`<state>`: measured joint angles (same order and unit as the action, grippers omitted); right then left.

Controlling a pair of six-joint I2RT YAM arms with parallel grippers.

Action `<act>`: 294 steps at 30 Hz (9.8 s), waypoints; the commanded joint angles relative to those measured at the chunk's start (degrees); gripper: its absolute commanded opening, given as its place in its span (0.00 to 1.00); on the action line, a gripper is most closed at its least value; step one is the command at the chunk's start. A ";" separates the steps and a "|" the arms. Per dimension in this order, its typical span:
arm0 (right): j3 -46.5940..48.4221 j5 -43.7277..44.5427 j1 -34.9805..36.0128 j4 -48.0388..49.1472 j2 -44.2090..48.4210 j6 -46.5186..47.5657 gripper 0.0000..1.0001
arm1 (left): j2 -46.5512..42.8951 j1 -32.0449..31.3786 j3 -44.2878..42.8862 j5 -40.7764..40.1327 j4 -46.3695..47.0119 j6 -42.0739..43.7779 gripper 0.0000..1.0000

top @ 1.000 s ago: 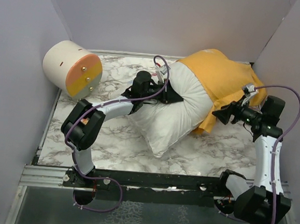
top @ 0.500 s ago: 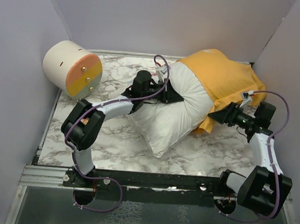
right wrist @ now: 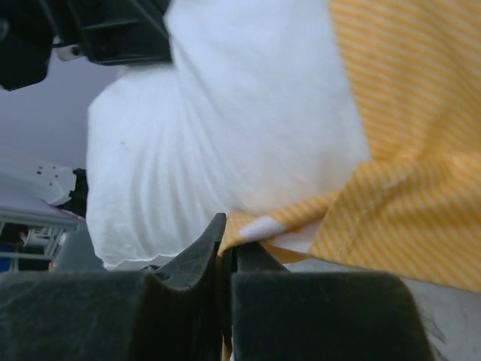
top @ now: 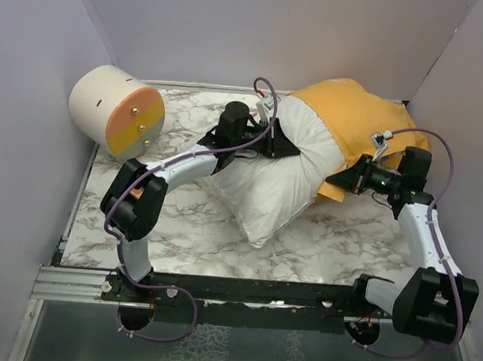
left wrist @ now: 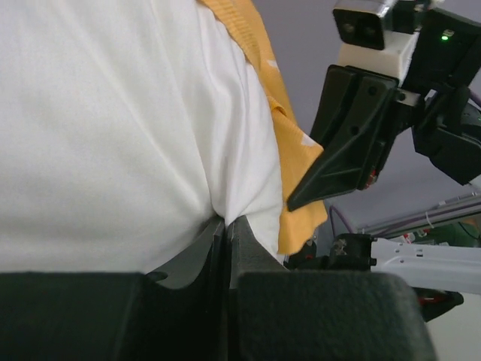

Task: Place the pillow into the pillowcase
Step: Stuff the pillow into the pillowcase.

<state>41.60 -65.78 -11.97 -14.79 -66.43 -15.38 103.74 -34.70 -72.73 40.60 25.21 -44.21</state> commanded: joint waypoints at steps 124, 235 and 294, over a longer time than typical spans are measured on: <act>19.60 30.51 22.49 -2.66 -3.24 38.08 0.87 | -31.19 7.32 31.77 3.08 3.47 9.13 0.00; 32.72 30.54 24.30 -20.33 -1.90 37.42 0.80 | -24.64 -3.45 27.88 -23.00 7.07 3.23 0.14; 22.40 -7.07 17.77 -19.84 -2.24 39.15 0.57 | -48.27 -3.45 34.06 -16.67 -15.53 10.11 0.75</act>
<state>64.20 -62.46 9.67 -34.89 -71.55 23.00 63.92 -37.98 -39.40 24.80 19.57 -35.57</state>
